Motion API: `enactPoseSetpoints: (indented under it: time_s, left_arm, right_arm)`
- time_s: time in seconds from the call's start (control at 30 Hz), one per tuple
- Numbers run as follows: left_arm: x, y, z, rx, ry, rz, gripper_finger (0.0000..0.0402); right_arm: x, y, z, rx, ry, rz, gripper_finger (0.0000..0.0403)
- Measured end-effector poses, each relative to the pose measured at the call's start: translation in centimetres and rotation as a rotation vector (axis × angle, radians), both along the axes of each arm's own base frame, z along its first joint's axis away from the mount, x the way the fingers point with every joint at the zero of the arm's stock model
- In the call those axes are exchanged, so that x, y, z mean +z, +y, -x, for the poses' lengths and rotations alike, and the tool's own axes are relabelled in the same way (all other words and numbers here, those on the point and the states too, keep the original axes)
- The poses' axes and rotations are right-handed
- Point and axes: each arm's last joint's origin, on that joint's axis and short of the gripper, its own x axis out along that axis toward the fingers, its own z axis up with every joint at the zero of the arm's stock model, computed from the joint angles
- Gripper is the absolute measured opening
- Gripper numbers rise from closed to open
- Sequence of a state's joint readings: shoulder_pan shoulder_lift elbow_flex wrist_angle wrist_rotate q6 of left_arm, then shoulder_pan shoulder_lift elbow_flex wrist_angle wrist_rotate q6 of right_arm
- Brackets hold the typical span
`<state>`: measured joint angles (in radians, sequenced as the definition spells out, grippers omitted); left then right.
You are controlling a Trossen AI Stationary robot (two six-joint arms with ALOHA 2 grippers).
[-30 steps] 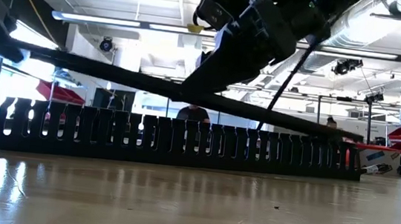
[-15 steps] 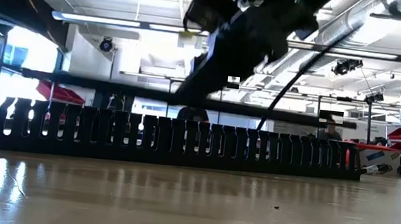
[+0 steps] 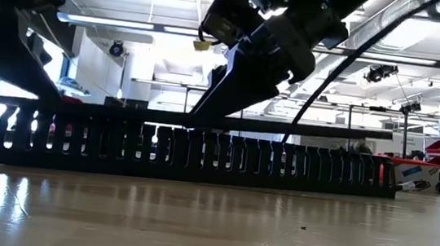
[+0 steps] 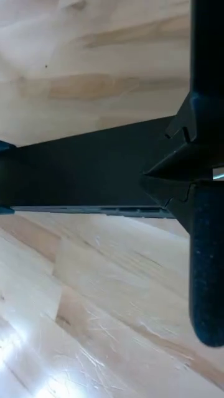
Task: Ziptie cables
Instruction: Close the black cable duct
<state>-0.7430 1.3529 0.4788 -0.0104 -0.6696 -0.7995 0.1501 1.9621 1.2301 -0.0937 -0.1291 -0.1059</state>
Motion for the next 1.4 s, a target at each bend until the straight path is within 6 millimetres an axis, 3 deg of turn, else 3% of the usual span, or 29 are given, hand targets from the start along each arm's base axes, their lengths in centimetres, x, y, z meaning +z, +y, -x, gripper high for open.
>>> enactPoseSetpoints:
  time_s: [0.33,0.67,1.07,1.4]
  left_arm:
    - [0.1,0.7,-0.4,-0.013,-0.009,-0.007,0.0]
    - [2.1,1.2,-0.8,-0.094,-0.07,0.024,0.0]
    - [0.4,1.7,-1.7,-0.09,0.017,0.018,0.0]
    - [0.2,1.8,-1.8,-0.076,0.019,0.026,0.0]
  right_arm:
    - [0.0,0.0,0.0,-0.017,0.002,-0.01,0.0209]
    - [0.5,-0.7,-0.1,-0.06,-0.005,-0.047,0.0209]
    - [-0.4,-0.7,-0.2,-0.028,0.023,-0.064,0.0209]
    - [-0.7,-0.7,-0.3,-0.037,0.026,-0.067,0.0209]
